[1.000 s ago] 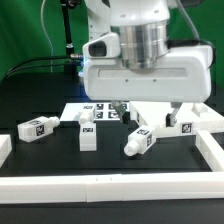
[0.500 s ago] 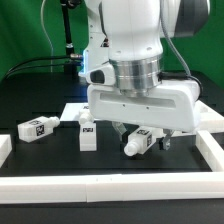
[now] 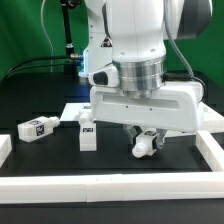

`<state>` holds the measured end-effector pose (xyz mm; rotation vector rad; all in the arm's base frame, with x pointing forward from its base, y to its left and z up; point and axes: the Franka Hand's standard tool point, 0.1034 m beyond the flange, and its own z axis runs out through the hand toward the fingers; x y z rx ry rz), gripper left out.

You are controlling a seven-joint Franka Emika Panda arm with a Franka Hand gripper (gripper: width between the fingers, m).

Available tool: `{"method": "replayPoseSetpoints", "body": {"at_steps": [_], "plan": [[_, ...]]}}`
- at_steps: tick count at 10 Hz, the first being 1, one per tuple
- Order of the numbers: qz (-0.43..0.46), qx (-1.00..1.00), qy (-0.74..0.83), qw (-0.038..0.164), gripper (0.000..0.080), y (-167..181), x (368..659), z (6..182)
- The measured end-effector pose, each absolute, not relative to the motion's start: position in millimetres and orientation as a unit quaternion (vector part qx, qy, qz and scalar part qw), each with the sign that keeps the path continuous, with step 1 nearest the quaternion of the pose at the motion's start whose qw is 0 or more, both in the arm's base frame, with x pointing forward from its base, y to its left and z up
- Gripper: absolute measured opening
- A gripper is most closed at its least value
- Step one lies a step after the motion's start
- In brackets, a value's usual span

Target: Assemble one leg

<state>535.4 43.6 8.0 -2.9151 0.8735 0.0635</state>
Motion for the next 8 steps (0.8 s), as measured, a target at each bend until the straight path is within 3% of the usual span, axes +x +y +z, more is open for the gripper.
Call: {"method": "replayPoseSetpoints", "body": {"at_steps": [2,5,8], "plan": [[0.018,-0.967,0.25,0.049,0.0284,30,539,23.2],[0.012,-0.982,0.182,0.055,0.0284,-22,530,76.9],[0.012,-0.982,0.182,0.054,0.0284,-21,524,73.4]]}}
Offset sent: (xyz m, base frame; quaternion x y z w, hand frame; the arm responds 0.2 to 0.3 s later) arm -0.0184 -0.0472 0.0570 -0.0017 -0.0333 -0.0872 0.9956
